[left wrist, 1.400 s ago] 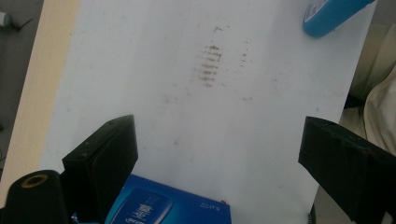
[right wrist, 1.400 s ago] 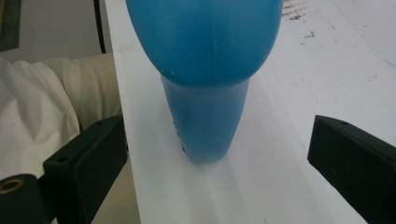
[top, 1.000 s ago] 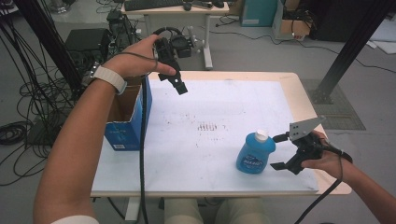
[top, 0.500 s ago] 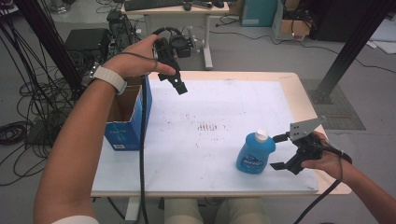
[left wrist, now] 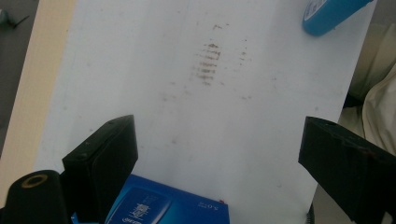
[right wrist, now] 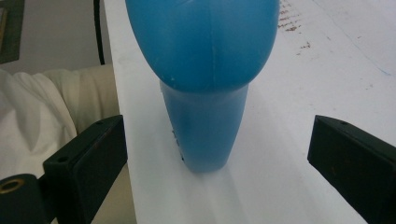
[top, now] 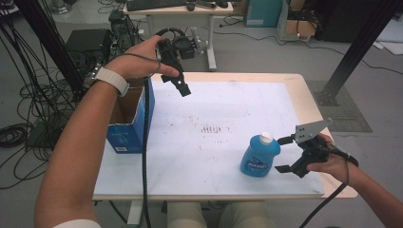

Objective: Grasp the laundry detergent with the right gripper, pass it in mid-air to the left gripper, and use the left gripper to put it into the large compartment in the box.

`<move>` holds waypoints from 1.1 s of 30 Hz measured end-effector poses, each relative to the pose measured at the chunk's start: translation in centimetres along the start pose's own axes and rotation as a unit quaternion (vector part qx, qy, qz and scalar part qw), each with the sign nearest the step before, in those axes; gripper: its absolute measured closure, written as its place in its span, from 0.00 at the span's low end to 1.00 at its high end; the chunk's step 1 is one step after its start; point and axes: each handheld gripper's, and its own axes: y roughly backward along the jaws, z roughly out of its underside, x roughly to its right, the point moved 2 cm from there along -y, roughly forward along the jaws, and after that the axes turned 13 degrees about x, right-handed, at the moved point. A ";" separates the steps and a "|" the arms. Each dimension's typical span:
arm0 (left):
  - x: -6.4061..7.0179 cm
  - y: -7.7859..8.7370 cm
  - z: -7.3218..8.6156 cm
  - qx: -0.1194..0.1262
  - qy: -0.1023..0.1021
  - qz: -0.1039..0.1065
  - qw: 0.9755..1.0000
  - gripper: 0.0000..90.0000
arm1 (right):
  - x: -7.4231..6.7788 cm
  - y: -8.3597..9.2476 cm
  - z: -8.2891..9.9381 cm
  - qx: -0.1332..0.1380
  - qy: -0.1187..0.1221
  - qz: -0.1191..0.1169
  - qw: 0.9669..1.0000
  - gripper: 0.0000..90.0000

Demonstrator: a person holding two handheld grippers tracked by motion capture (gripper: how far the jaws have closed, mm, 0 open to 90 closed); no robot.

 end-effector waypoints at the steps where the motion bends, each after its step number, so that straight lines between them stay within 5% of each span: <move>1: 0.0 0.0 0.0 0.000 0.000 0.000 1.000 0.13 | 0.2 -0.2 0.0 0.010 0.013 -0.006 1.000 0.05; 29: -0.1 0.0 0.1 0.001 0.000 -0.001 1.000 0.13 | 0.3 -0.2 -0.2 0.011 0.018 -0.009 1.000 0.05; 33: -0.1 0.0 0.2 -0.001 0.002 0.000 1.000 0.13 | 0.0 0.0 -0.2 0.004 0.000 -0.002 1.000 0.06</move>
